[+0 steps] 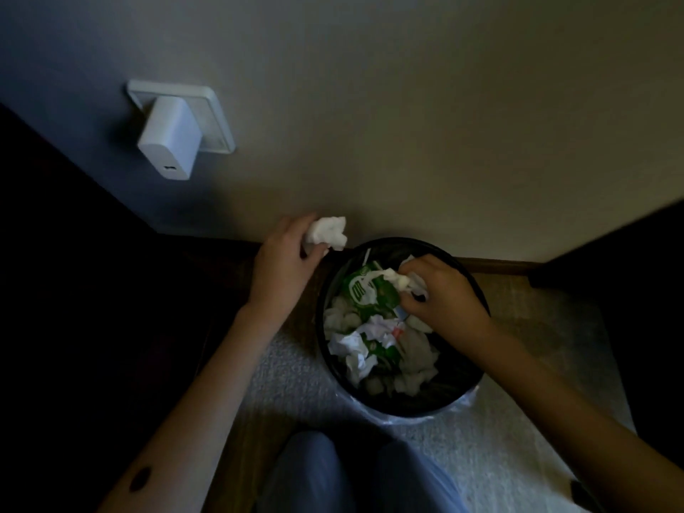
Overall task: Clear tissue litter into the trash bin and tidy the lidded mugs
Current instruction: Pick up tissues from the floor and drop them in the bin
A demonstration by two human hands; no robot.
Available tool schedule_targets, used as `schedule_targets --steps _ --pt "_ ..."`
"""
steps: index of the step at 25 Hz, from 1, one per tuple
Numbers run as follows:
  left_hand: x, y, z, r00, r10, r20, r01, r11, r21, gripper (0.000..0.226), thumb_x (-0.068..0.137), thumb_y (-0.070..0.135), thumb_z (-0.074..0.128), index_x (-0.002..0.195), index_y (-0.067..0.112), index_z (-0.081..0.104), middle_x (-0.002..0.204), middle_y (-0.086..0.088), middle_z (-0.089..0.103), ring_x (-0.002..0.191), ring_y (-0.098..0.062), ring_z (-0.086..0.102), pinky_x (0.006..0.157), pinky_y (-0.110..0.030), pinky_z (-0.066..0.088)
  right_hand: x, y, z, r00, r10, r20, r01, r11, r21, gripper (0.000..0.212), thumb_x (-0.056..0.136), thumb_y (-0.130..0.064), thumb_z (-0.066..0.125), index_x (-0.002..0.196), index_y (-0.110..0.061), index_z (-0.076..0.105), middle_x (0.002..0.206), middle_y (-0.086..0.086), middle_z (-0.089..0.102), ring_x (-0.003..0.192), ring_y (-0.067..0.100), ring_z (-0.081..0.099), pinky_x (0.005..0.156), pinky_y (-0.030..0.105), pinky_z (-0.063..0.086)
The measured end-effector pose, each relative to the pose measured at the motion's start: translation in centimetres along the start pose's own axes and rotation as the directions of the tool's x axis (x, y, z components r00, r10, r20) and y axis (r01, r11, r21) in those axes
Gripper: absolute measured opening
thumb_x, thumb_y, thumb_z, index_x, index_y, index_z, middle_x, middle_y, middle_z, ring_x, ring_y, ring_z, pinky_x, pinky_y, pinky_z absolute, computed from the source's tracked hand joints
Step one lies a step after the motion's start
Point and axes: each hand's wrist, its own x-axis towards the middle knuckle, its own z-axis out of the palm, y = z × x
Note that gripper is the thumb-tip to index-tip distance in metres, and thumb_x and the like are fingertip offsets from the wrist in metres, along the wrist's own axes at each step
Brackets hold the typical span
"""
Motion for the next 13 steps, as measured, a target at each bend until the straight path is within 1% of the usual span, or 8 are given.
schedule_targets --steps 2,5,7,9,11,13 --pt "-1.9 2.6 -0.5 0.997 0.073 0.022 -0.073 0.997 0.026 0.041 0.079 0.021 0.067 0.117 0.015 0.055 0.11 -0.011 0.062 0.099 -0.026 0.058 0.078 -0.033 0.046 -0.8 0.3 0.1 1.0 0.019 0.001 -0.019 1.0 -0.021 0.027 0.077 -0.007 0.065 0.103 -0.006 0.064 0.104 0.017 0.06 0.092 0.031 0.059 0.069 0.032 0.044" --pt "-5.0 4.7 0.1 0.982 0.099 0.159 -0.121 0.984 0.132 0.044 0.078 0.025 0.067 0.12 0.019 0.052 0.11 -0.009 0.061 0.101 -0.026 0.056 0.077 -0.038 0.049 -1.7 0.6 0.5 0.997 0.077 0.026 -0.075 0.995 -0.069 0.023 0.078 -0.013 0.065 0.1 -0.007 0.062 0.105 0.017 0.058 0.091 0.033 0.058 0.065 0.031 0.042" --pt "-6.8 5.3 0.8 0.963 0.073 0.26 -0.139 0.96 0.243 0.048 0.08 0.029 0.066 0.123 0.019 0.049 0.11 -0.009 0.061 0.102 -0.026 0.055 0.074 -0.038 0.048 -2.5 0.5 0.3 0.993 0.108 0.056 -0.102 0.989 -0.109 0.028 0.08 -0.02 0.065 0.105 -0.01 0.059 0.11 0.016 0.057 0.095 0.033 0.058 0.068 0.034 0.046" --pt "-7.8 5.6 1.1 0.947 0.037 0.32 -0.137 0.945 0.296 0.051 0.08 0.03 0.066 0.126 0.019 0.046 0.113 -0.009 0.059 0.105 -0.027 0.053 0.076 -0.039 0.047 -3.1 0.3 -0.3 0.987 0.115 0.114 -0.097 0.983 -0.153 0.04 0.082 -0.026 0.064 0.119 -0.013 0.054 0.119 0.015 0.057 0.103 0.033 0.057 0.076 0.036 0.049" --pt "-8.4 6.2 0.8 0.939 0.032 0.344 -0.143 0.942 0.303 0.054 0.08 0.028 0.065 0.129 0.019 0.043 0.121 -0.009 0.056 0.11 -0.028 0.05 0.082 -0.04 0.046 -4.0 0.0 -1.7 0.986 0.098 0.134 -0.075 0.983 -0.169 0.047 0.083 -0.029 0.062 0.126 -0.016 0.048 0.123 0.014 0.056 0.106 0.031 0.056 0.08 0.037 0.05" --pt "-8.4 7.4 0.2 0.941 0.073 0.331 -0.177 0.939 0.295 0.053 0.082 0.028 0.063 0.13 0.018 0.042 0.125 -0.008 0.054 0.114 -0.028 0.048 0.084 -0.04 0.045 -4.7 -0.5 -3.6 0.993 0.072 0.096 -0.054 0.983 -0.176 0.047 0.085 -0.031 0.06 0.127 -0.016 0.047 0.124 0.013 0.056 0.107 0.03 0.056 0.081 0.039 0.05"
